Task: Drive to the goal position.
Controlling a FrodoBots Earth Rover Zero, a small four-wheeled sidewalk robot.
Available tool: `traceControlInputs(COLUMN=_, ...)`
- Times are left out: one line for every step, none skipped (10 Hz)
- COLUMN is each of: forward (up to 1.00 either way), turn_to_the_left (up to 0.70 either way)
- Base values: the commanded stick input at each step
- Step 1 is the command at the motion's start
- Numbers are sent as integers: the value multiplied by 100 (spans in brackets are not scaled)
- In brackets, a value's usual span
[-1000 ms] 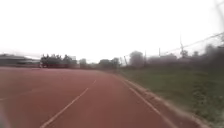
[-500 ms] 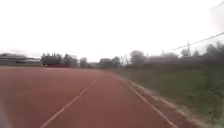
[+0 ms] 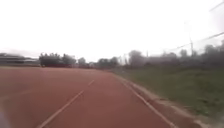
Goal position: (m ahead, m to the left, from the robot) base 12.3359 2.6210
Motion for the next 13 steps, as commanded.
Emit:
traceControlInputs(forward=70, turn_to_the_left=0)
traceControlInputs(forward=70, turn_to_the_left=0)
traceControlInputs(forward=70, turn_to_the_left=0)
traceControlInputs(forward=70, turn_to_the_left=0)
traceControlInputs(forward=70, turn_to_the_left=0)
traceControlInputs(forward=70, turn_to_the_left=0)
traceControlInputs(forward=70, turn_to_the_left=0)
traceControlInputs(forward=70, turn_to_the_left=0)
traceControlInputs(forward=70, turn_to_the_left=0)
traceControlInputs(forward=70, turn_to_the_left=0)
traceControlInputs(forward=70, turn_to_the_left=0)
traceControlInputs(forward=70, turn_to_the_left=0)
traceControlInputs(forward=70, turn_to_the_left=0)
